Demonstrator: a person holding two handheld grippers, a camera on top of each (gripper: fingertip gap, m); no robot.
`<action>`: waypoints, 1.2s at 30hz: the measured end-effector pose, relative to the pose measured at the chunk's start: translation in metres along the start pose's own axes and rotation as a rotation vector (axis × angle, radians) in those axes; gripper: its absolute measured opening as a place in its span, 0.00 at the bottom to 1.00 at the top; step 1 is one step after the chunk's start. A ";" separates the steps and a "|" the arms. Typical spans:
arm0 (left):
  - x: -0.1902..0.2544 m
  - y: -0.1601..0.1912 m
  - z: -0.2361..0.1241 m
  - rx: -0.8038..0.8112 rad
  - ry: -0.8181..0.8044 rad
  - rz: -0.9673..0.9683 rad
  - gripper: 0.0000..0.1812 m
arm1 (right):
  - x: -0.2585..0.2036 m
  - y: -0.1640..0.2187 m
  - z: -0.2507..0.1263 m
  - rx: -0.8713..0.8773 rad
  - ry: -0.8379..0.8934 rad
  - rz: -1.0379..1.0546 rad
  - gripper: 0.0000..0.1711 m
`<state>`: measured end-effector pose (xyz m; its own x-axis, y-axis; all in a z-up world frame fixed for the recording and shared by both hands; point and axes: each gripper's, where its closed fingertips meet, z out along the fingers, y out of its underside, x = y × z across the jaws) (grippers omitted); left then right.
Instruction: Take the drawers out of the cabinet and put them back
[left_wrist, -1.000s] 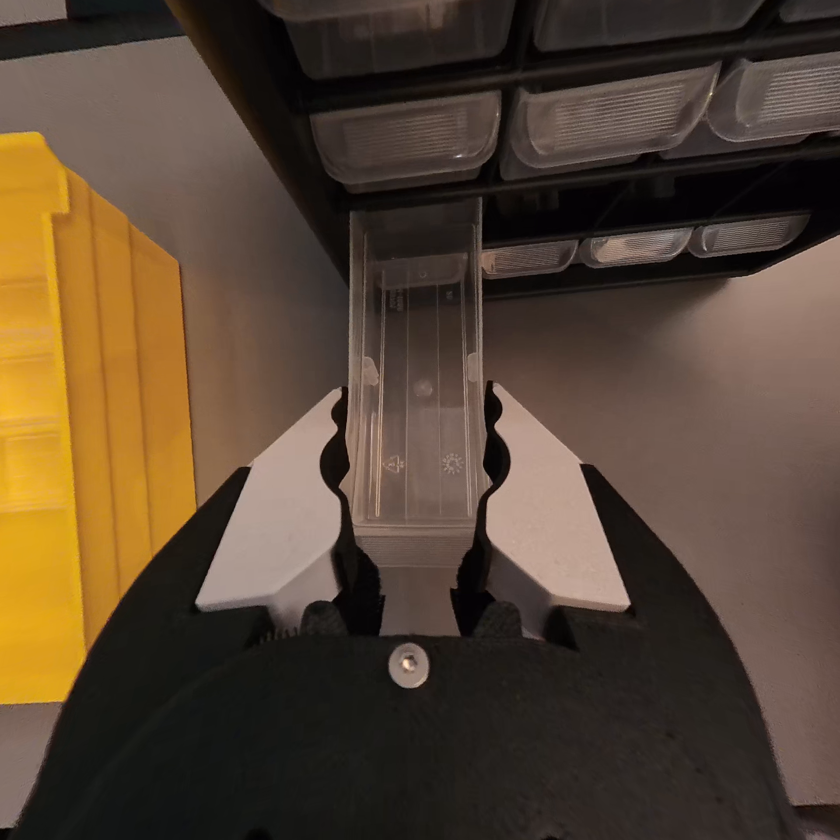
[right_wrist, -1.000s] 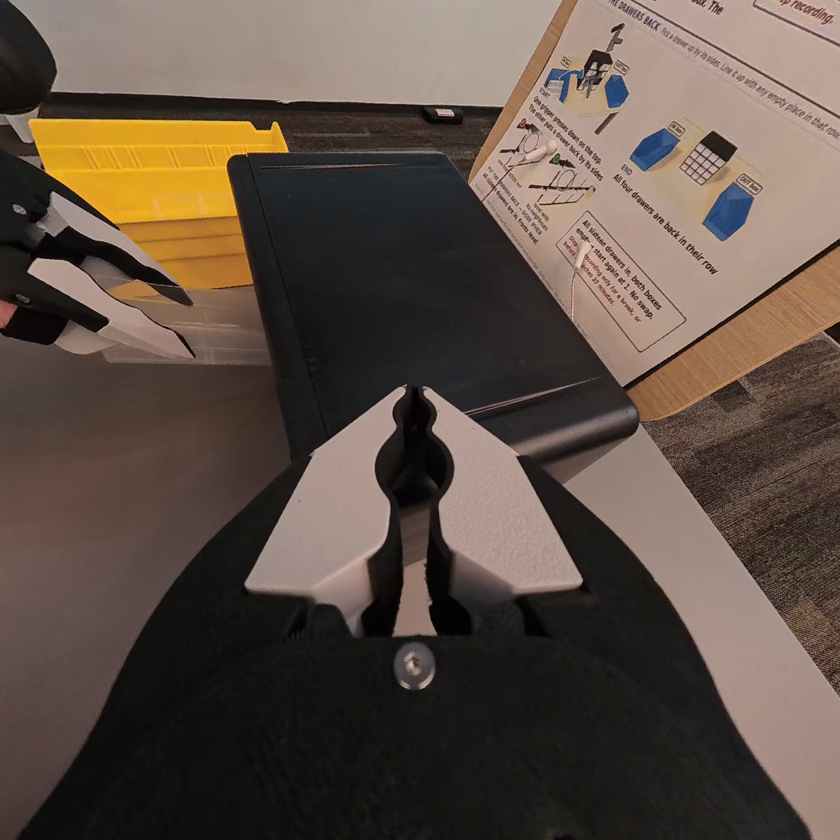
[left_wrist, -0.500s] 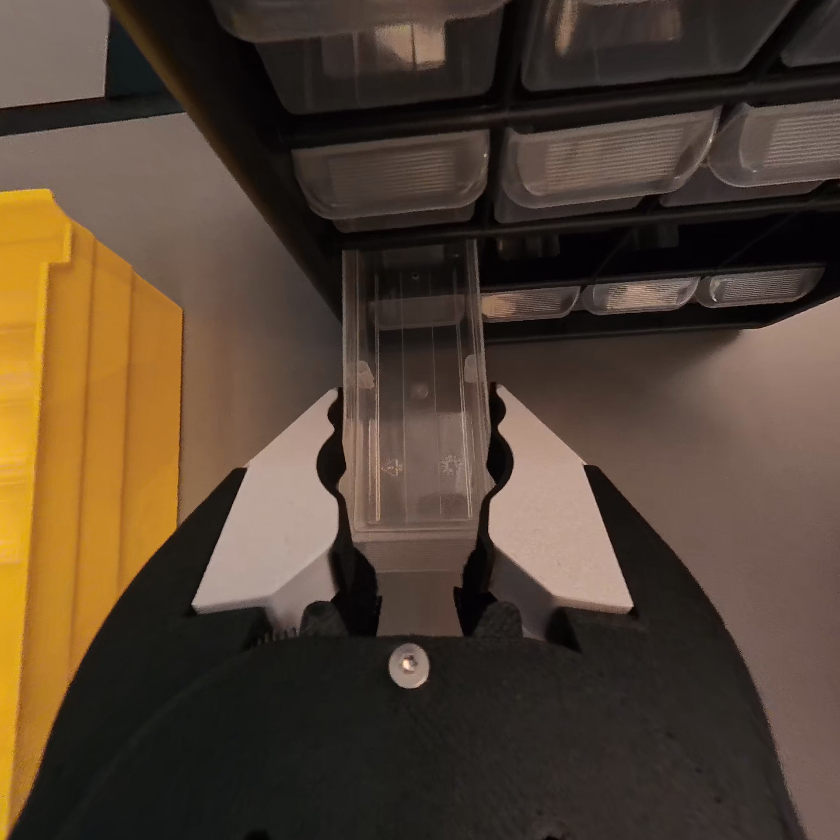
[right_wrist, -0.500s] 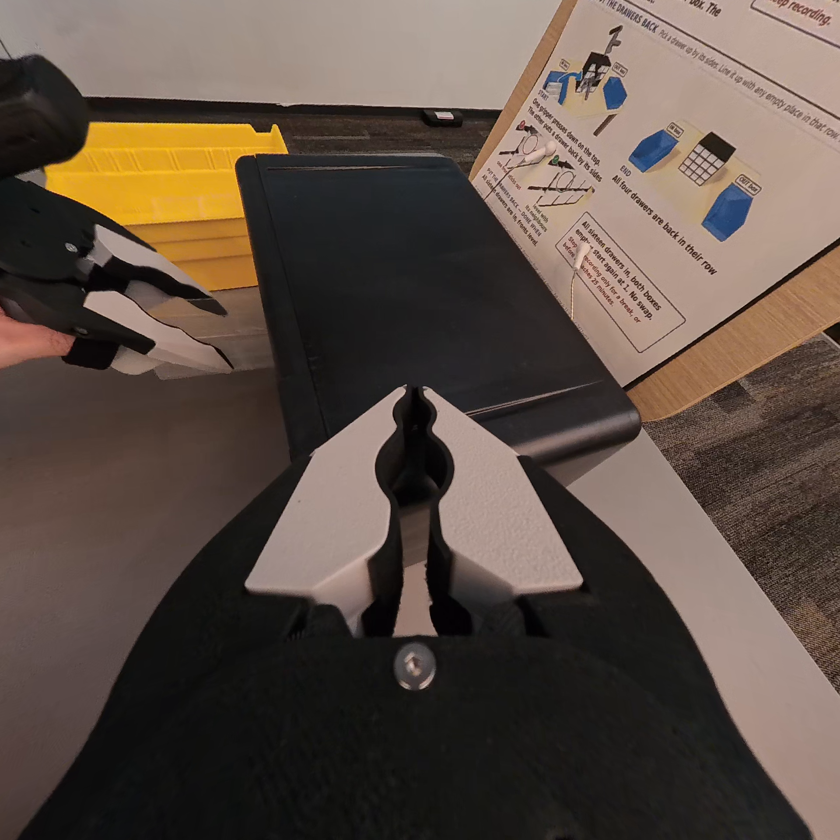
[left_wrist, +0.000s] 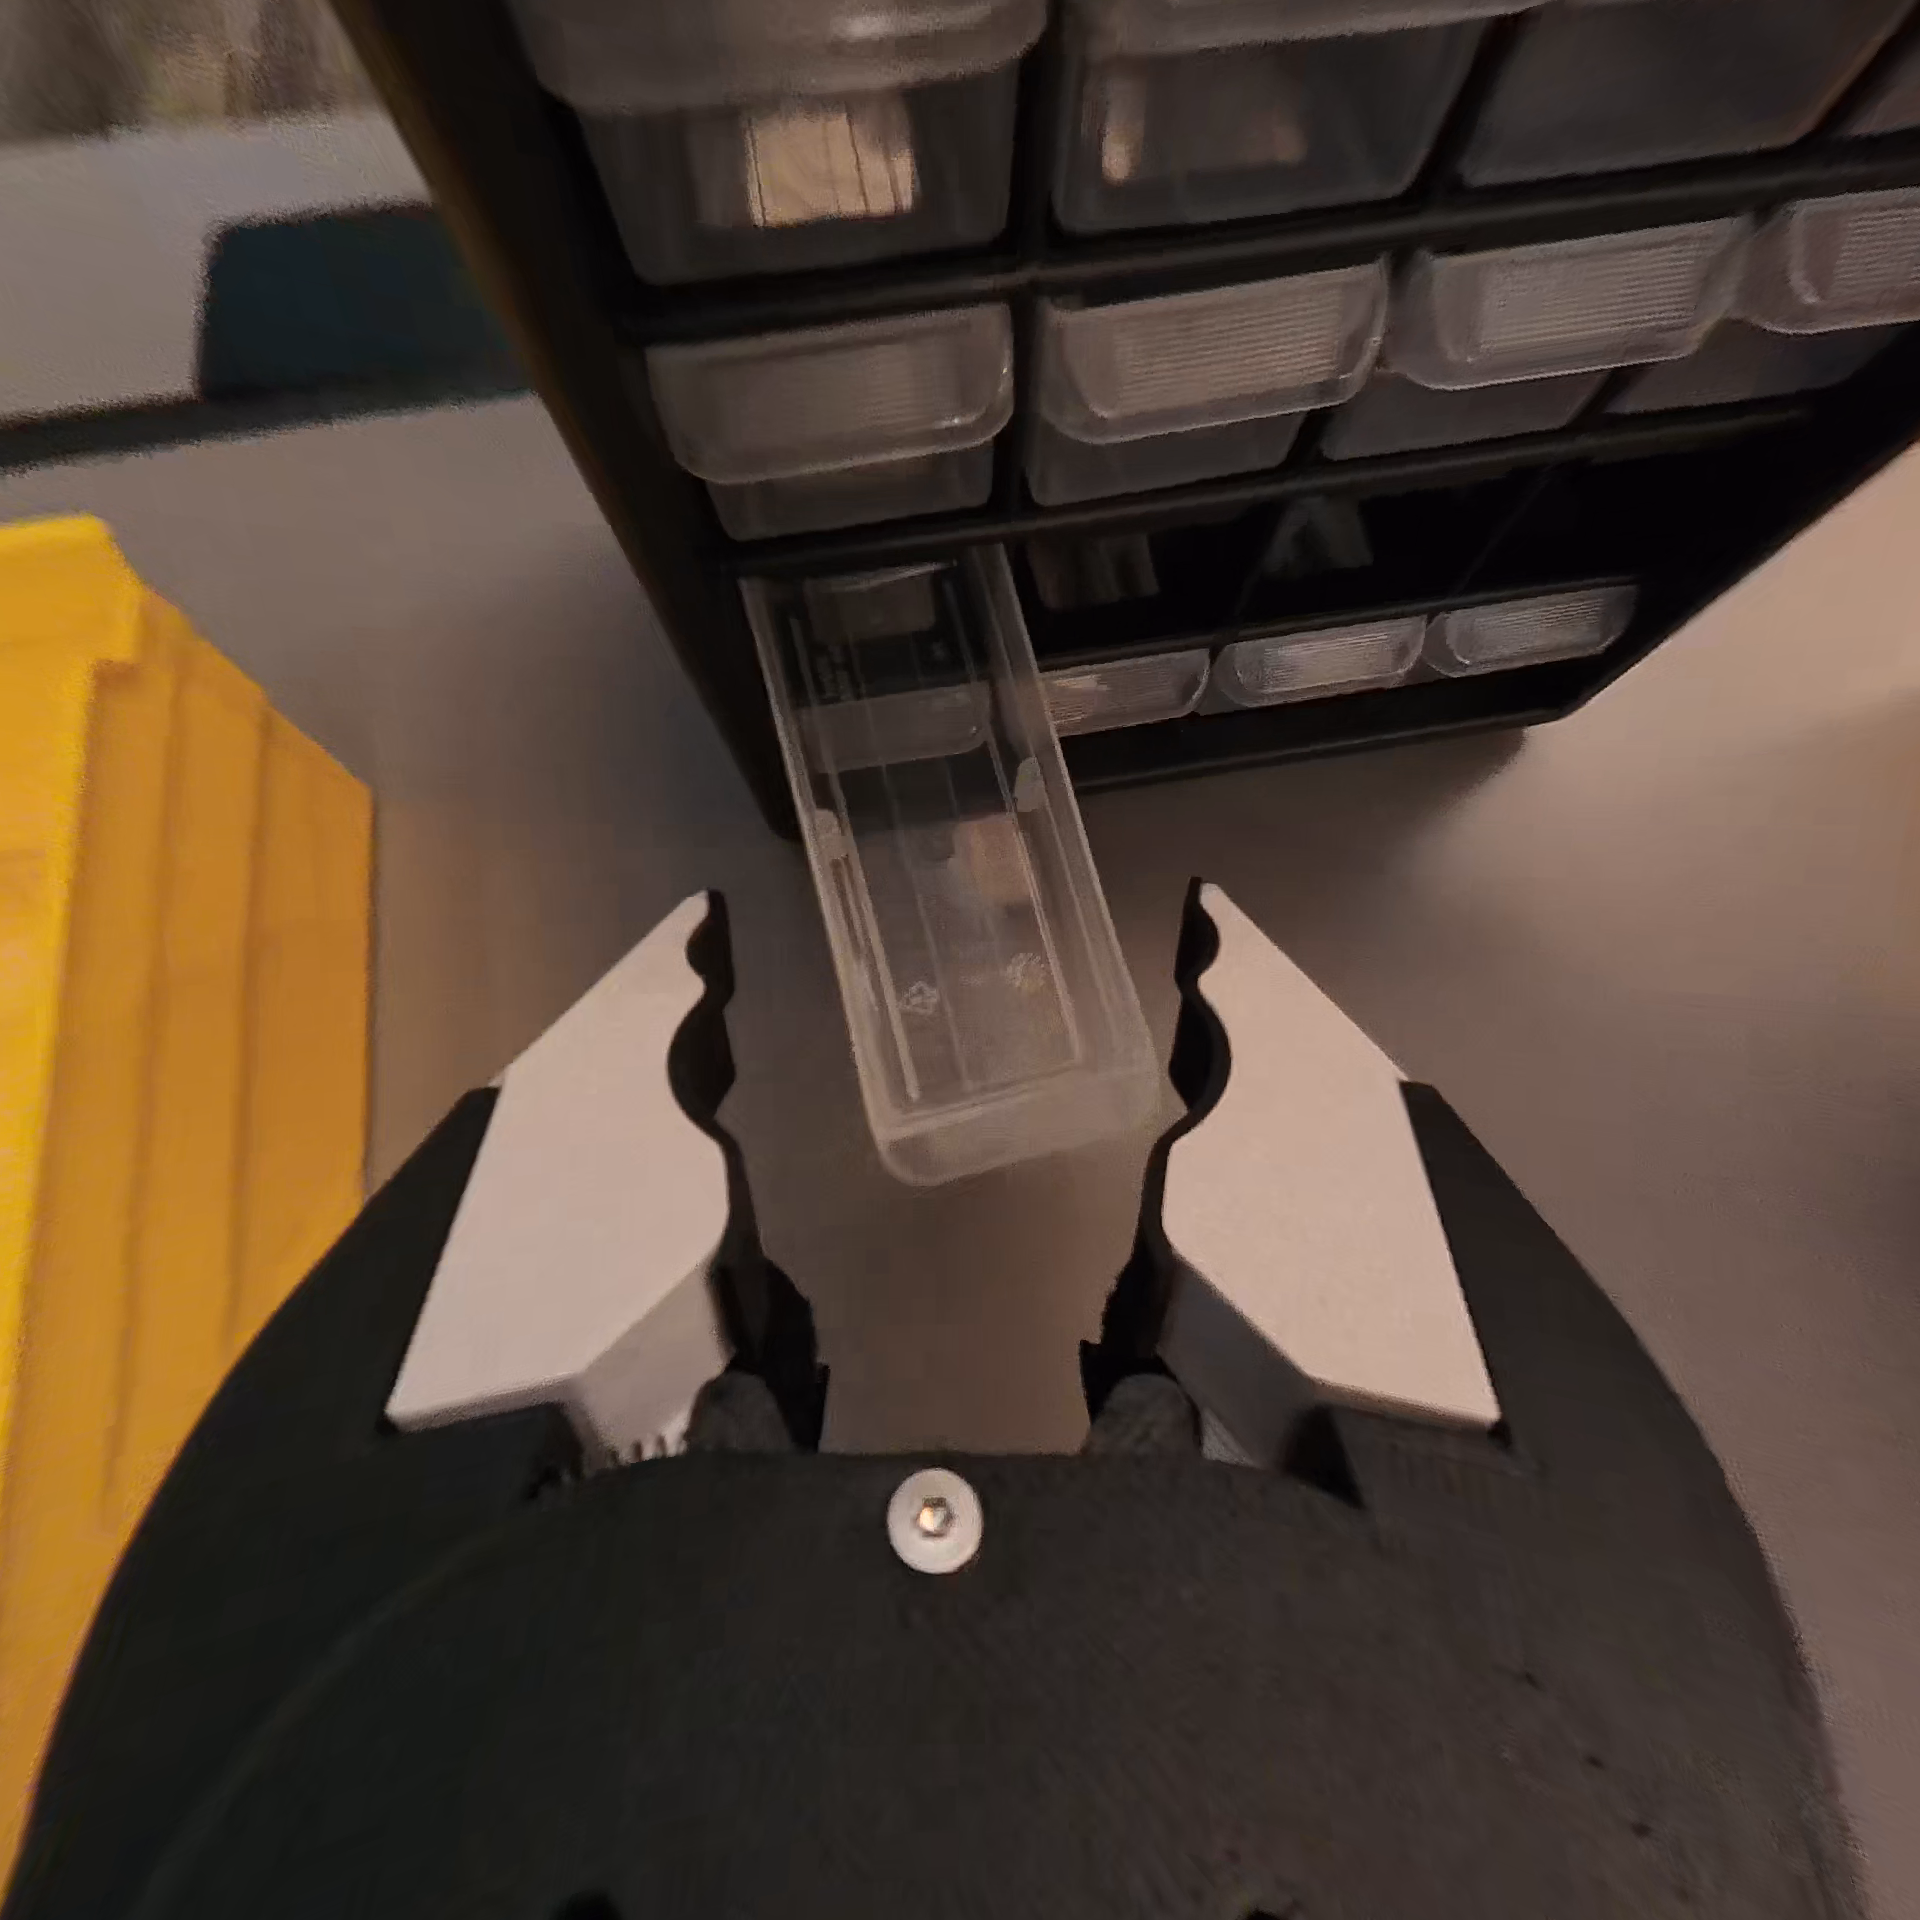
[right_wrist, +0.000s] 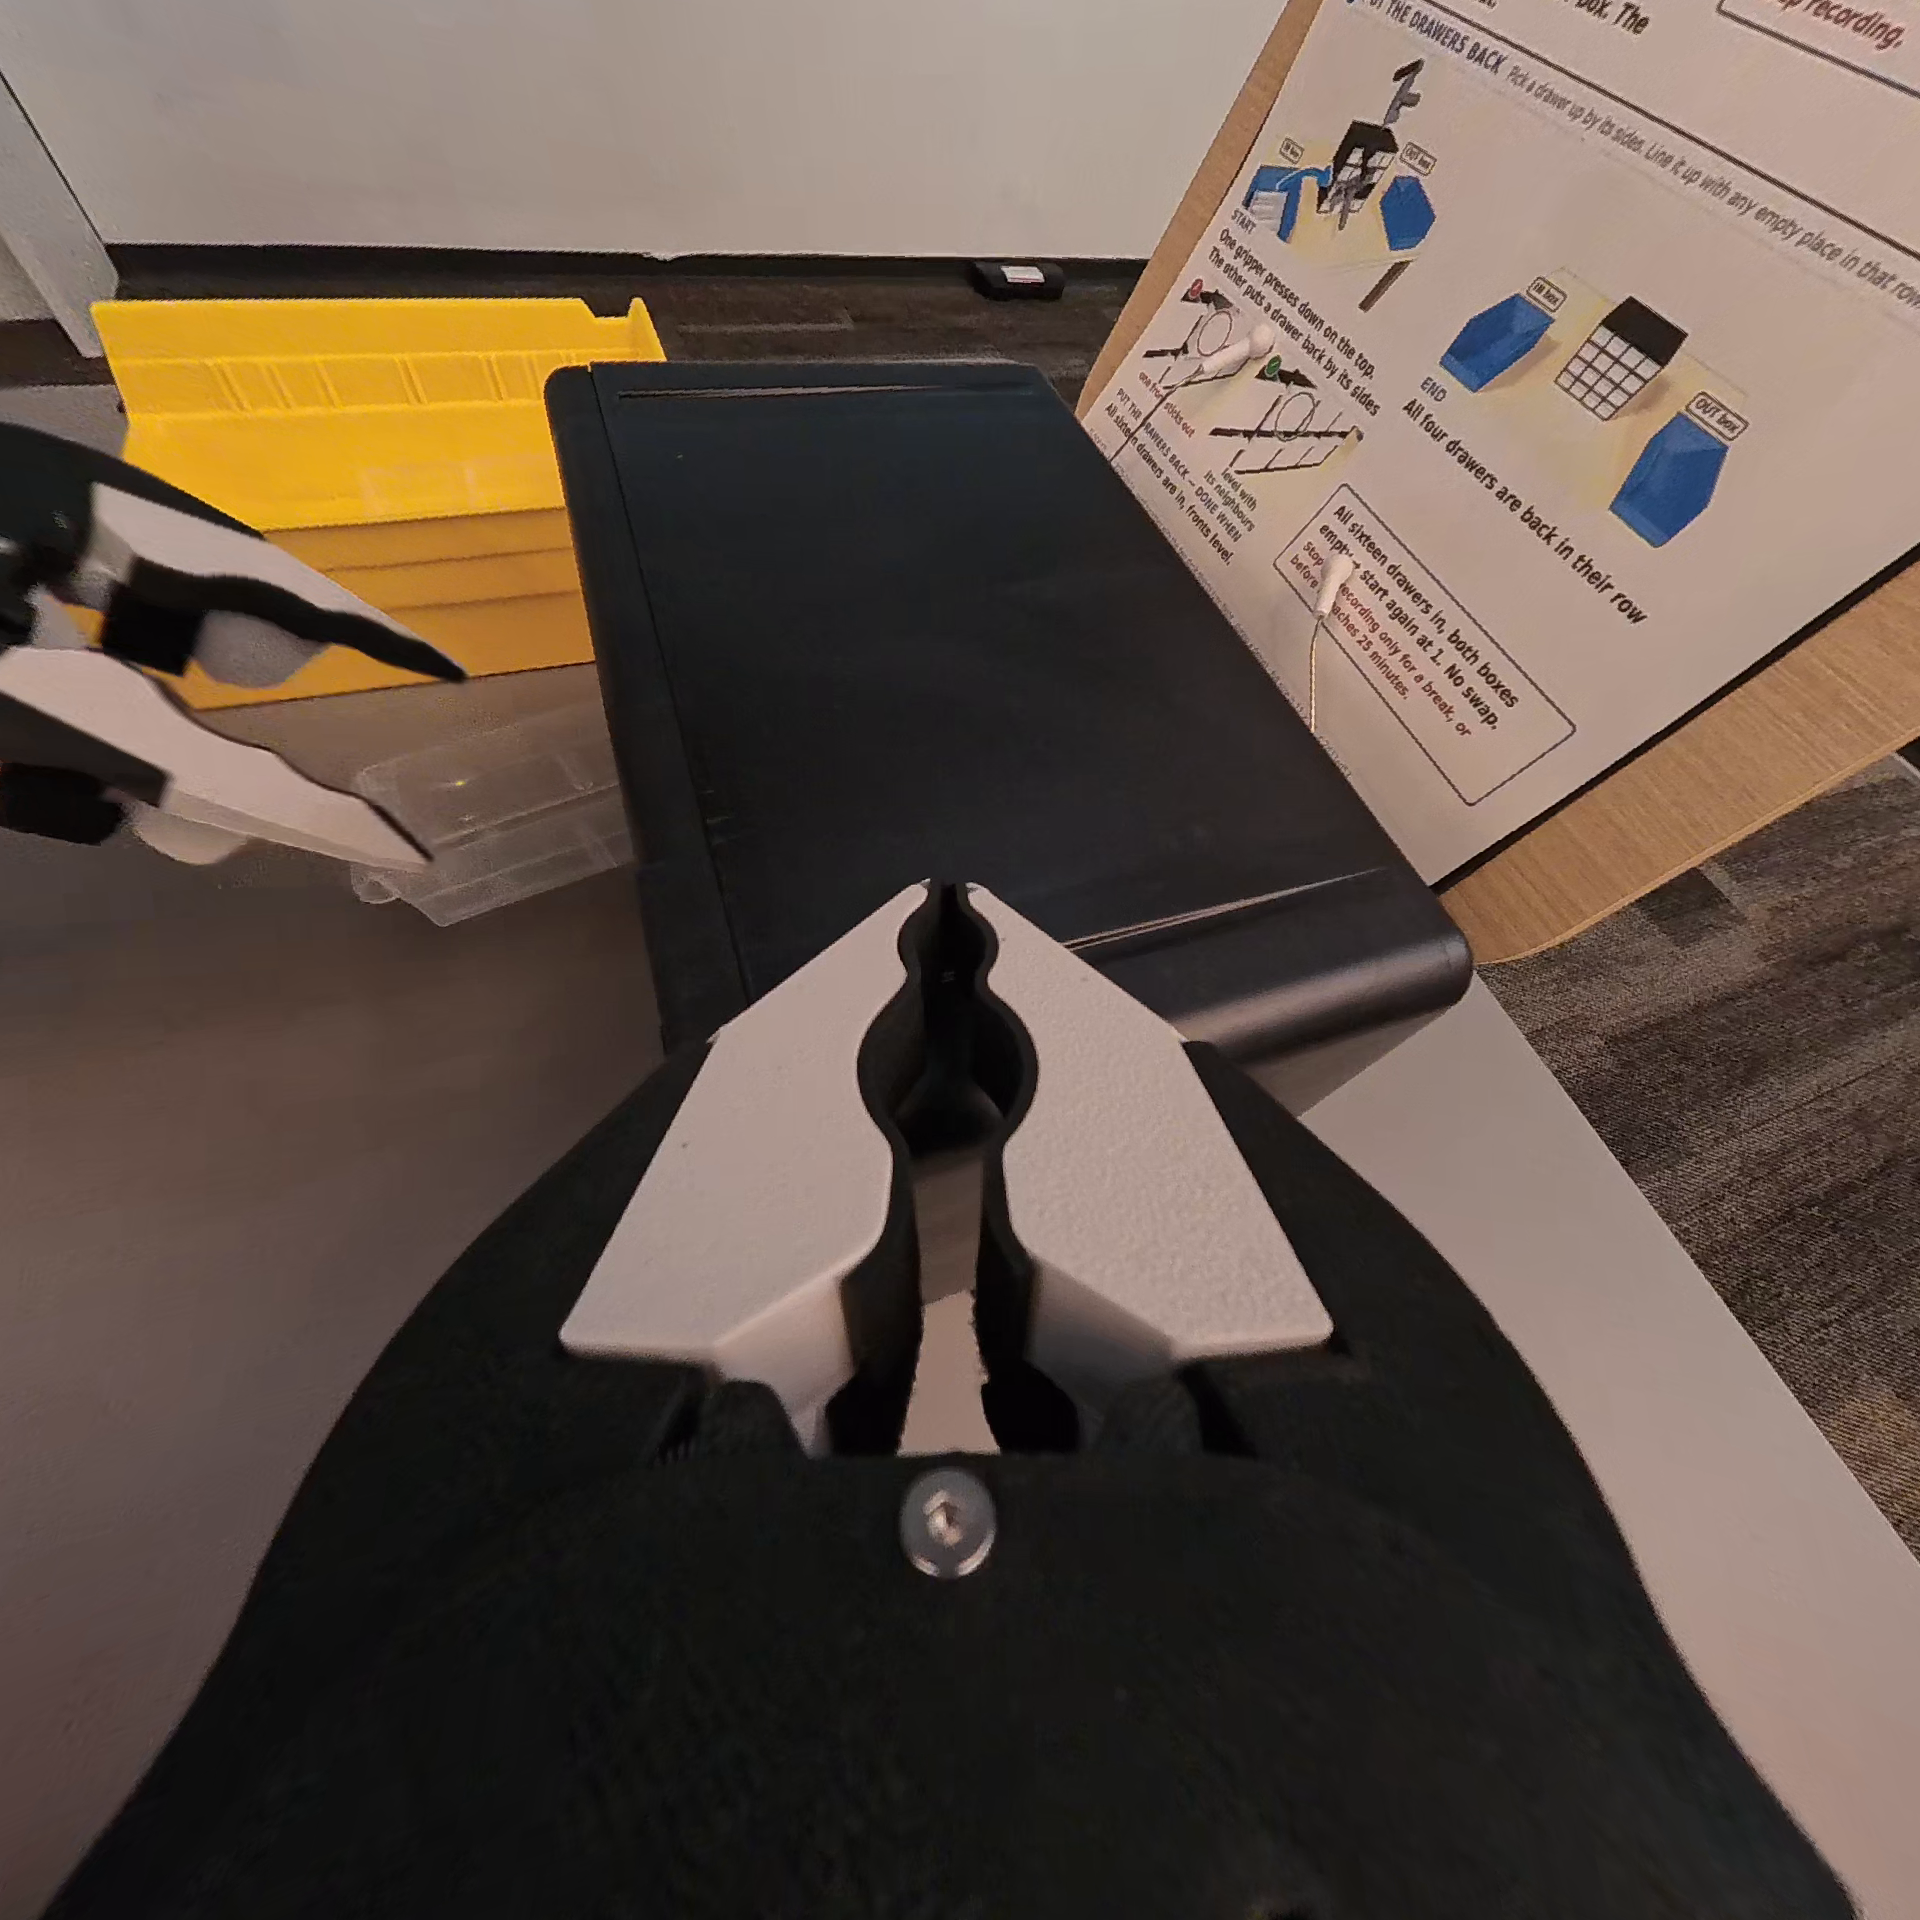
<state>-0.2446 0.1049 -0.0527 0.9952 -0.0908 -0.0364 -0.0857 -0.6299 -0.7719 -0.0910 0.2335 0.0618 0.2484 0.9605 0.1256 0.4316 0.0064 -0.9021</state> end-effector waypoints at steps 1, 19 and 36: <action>-0.002 0.000 -0.009 0.026 -0.009 0.033 0.49 | 0.000 0.000 0.000 0.001 -0.002 0.001 0.00; 0.015 0.040 -0.031 0.298 -0.222 0.680 0.17 | 0.000 0.000 0.000 0.013 -0.015 0.020 0.00; 0.018 0.043 -0.017 0.342 -0.404 1.125 0.05 | 0.000 0.000 0.000 0.017 -0.024 0.029 0.00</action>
<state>-0.2308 0.0630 -0.0757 0.3255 -0.1681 -0.9305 -0.9438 -0.1172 -0.3090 -0.0911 0.2334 0.0621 0.2394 0.9668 0.0890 0.4093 -0.0174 -0.9122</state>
